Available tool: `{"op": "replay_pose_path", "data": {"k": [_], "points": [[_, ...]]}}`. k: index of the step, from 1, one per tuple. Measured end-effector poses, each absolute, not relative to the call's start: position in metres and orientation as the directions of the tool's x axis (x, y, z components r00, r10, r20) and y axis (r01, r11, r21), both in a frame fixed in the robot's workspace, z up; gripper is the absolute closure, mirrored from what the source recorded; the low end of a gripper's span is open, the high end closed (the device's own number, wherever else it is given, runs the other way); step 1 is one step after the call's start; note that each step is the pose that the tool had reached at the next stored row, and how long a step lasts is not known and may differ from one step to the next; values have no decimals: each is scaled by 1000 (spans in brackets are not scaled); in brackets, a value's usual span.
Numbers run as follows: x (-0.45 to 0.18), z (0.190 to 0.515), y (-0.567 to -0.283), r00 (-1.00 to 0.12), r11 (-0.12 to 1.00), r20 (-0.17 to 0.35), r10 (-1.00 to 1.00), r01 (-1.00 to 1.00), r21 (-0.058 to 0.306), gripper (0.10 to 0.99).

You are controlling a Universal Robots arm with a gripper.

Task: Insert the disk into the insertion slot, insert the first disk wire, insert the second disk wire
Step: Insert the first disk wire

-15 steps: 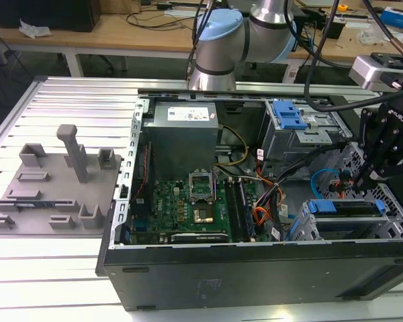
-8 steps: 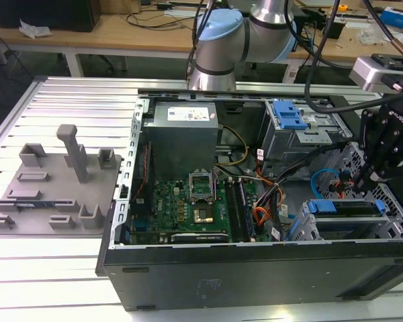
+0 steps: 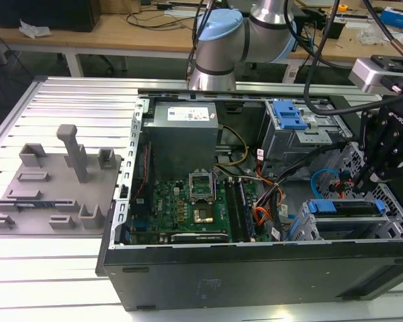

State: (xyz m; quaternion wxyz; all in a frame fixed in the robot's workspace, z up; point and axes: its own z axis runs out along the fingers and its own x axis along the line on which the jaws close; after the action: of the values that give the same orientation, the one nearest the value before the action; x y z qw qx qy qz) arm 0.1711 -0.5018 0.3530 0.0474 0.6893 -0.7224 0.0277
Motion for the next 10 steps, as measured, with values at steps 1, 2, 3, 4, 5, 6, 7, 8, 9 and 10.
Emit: {"op": "replay_pose_path", "data": {"k": [1, 2, 3, 4, 5, 6, 7, 8, 9, 10], "points": [[171, 353, -502, -45, 48, 107, -993, -999, 25, 922], [171, 353, -503, -45, 48, 107, -993, -999, 25, 922], [171, 353, -503, -45, 48, 107, -993, -999, 25, 922], [171, 353, -504, -45, 48, 107, -993, -999, 25, 922], [171, 353, -505, -45, 48, 107, -993, -999, 25, 922], [171, 353, -505, -45, 48, 107, -993, -999, 25, 922], [171, 353, -506, -45, 48, 107, -993, -999, 25, 922], [171, 353, -506, -45, 48, 107, -993, -999, 25, 922], [171, 353, -507, -45, 48, 107, -993, -999, 25, 922], [171, 353, -507, -45, 48, 107, -993, -999, 25, 922]]}}
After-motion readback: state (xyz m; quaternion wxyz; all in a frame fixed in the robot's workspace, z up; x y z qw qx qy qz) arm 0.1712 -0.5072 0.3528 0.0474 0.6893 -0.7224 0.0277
